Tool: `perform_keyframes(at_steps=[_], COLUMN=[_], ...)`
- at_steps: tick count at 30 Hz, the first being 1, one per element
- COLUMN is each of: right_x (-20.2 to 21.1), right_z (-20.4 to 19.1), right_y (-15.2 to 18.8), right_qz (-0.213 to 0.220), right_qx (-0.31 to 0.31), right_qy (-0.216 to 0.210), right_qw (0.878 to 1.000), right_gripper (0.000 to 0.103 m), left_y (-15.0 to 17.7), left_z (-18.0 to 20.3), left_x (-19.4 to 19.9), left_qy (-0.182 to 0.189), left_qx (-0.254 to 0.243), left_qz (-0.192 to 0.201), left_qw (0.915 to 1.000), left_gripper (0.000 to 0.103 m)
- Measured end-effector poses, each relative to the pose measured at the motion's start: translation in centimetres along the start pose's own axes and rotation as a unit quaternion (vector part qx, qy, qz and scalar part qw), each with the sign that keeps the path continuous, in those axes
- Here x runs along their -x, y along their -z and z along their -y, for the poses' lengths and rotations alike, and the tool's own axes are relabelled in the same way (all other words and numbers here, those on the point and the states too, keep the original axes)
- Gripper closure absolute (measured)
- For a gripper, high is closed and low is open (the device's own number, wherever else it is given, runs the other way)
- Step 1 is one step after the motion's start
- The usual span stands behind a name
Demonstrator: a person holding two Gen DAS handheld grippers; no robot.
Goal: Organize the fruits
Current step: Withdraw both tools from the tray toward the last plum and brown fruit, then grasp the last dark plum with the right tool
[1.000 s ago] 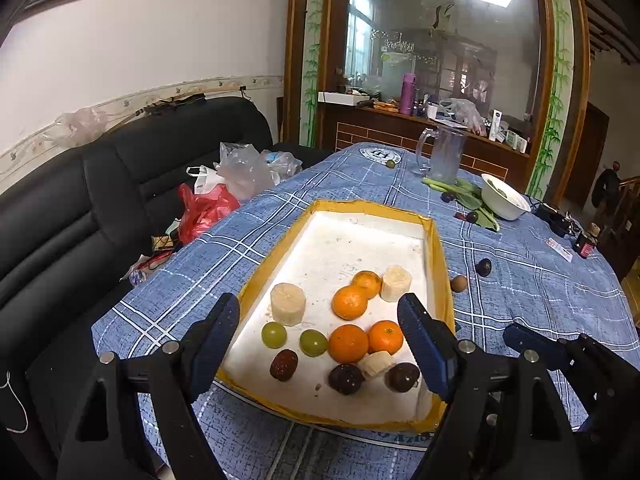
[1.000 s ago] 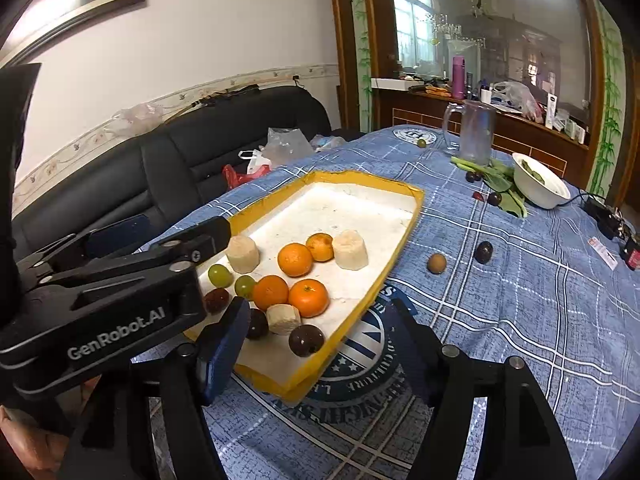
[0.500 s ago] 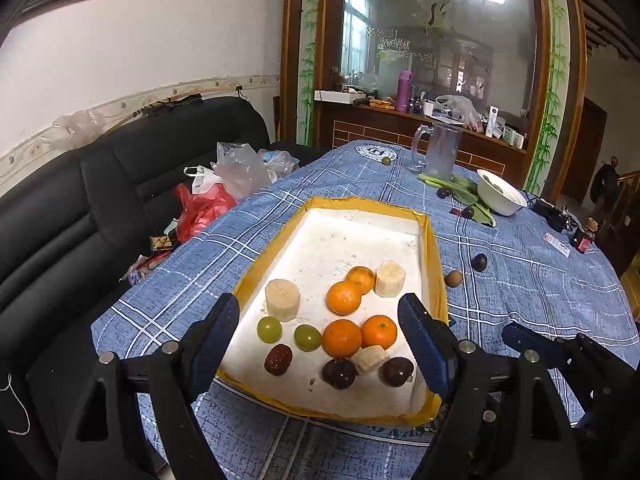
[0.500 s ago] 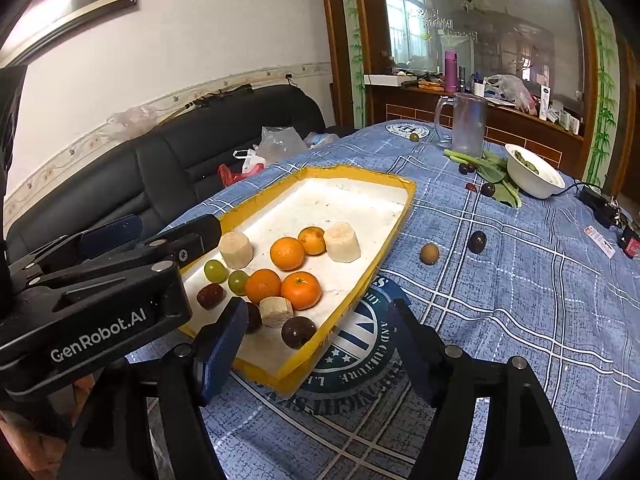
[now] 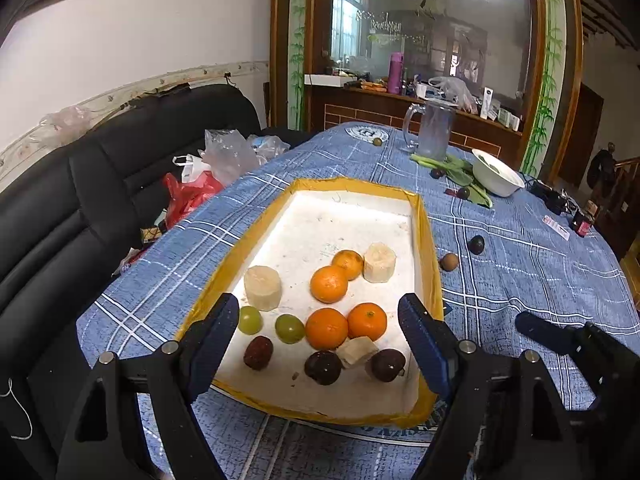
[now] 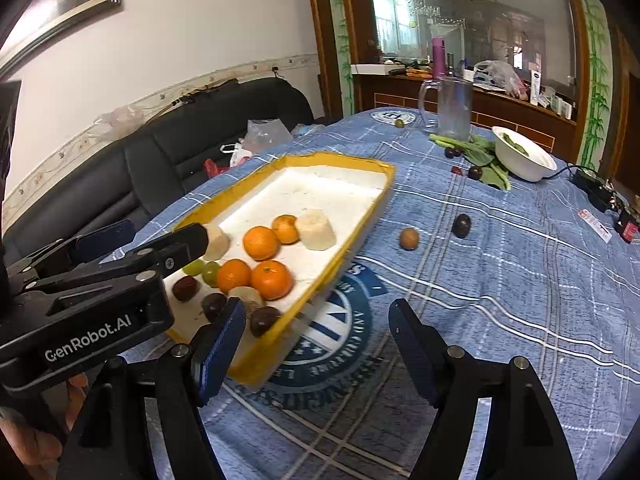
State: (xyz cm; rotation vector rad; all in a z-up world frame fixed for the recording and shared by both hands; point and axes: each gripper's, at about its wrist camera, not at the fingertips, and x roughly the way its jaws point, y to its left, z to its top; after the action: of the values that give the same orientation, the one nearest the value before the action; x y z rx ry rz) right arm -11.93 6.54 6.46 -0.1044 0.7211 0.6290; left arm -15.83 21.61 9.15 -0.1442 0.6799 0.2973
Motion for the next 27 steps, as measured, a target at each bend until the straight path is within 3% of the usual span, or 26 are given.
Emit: perform_keyframes(at_steps=[5,11,21,24,25,27], right_x=[1.1,1.5,-3.1,-5.5,-6.1,-7.9], right_z=[3.1,9.9,14.0,15.0,15.2,15.7], right_y=[-0.1,-0.3,-3.1,-4.8,-5.1,-6.0], right_qz=[0.005,-0.006,-0.022,-0.025,-0.027,-0.034], right_qx=[0.0,-0.042,-0.062,-0.069,-0.072,-0.081], right_qy=[0.036,0.094,0.093,0.084,0.078,0.06], right_qw=[0.999,0.995,0.993,0.994,0.994,0.994], right_gripper=[0.024,0.021,0.022,0.031,0.035,0.04], left_y=[-0.4,-0.4,-0.8,-0.8,-0.9,-0.8], left_z=[-0.4,0.1,5.3,6.6,6.9,7.4], left_x=[-0.6,-1.8,-1.7,-2.8,-3.2,-3.9], left_qy=[0.006,0.024,0.1,0.135,0.149,0.167], left_qx=[0.017,0.035,-0.027,-0.035,-0.033,-0.03], left_qz=[-0.005,-0.017,-0.002,-0.026,-0.035,-0.053], left_qw=[0.9998,0.999,0.9946,0.9899,0.9877,0.9841], left_gripper=[0.022,0.022,0.022,0.023,0.025,0.048])
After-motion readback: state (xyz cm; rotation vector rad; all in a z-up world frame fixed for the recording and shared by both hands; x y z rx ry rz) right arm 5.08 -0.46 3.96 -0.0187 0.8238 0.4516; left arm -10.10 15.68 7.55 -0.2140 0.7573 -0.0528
